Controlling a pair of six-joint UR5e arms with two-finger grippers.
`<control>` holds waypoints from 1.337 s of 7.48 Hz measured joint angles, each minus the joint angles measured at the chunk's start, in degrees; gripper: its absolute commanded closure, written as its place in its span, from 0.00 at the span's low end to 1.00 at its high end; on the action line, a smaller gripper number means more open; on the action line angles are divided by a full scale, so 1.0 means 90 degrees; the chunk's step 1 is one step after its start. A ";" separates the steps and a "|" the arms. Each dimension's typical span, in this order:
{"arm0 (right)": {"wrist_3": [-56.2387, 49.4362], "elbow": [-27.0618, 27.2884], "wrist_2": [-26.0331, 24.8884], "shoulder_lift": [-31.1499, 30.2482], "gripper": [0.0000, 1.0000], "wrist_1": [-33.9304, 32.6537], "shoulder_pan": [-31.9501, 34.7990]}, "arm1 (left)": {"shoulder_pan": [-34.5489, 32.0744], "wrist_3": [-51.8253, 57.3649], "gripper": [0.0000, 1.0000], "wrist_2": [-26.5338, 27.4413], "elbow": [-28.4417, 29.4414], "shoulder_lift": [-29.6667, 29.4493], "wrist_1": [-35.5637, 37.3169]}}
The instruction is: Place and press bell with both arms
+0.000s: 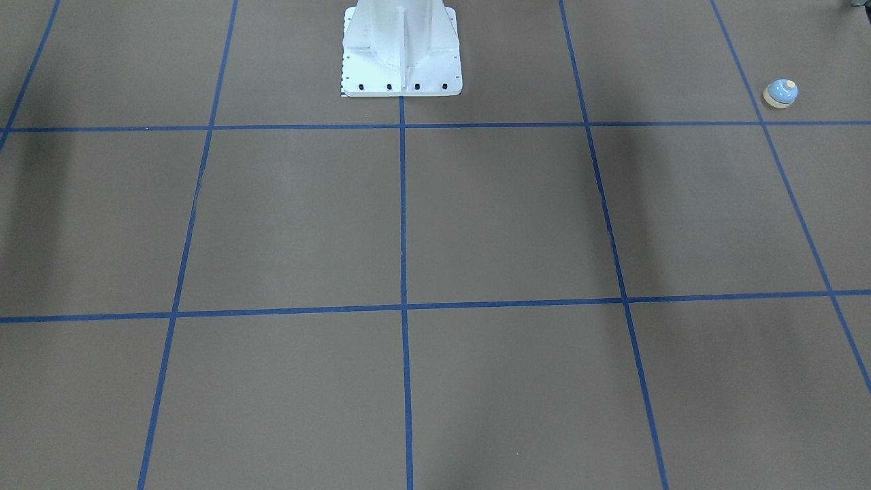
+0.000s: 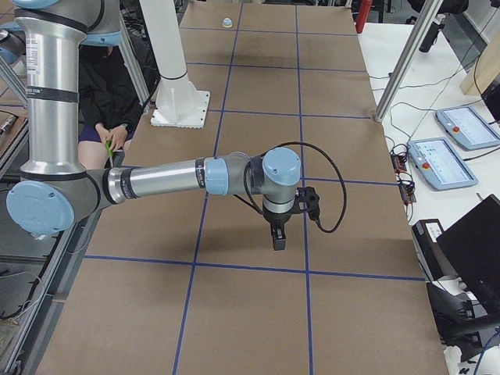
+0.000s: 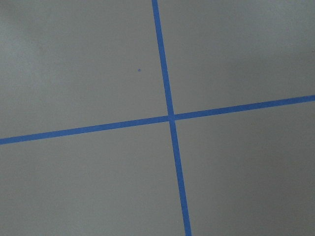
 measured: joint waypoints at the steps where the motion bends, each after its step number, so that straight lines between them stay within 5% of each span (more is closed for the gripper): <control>1: 0.0000 0.0000 0.0025 0.0000 0.00 0.0001 0.0000 | 0.0217 -0.0010 0.00 0.0013 0.0064 0.0046 -0.0221; 4: -0.0002 -0.0006 0.0044 0.0000 0.00 0.0004 -0.0006 | 0.0920 -0.0027 0.00 0.0020 0.0098 0.0307 -0.0375; 10: -0.0008 -0.0002 0.0037 -0.0018 0.00 0.0057 -0.0010 | 0.2500 -0.0016 0.00 0.0011 0.0107 0.2368 -0.1240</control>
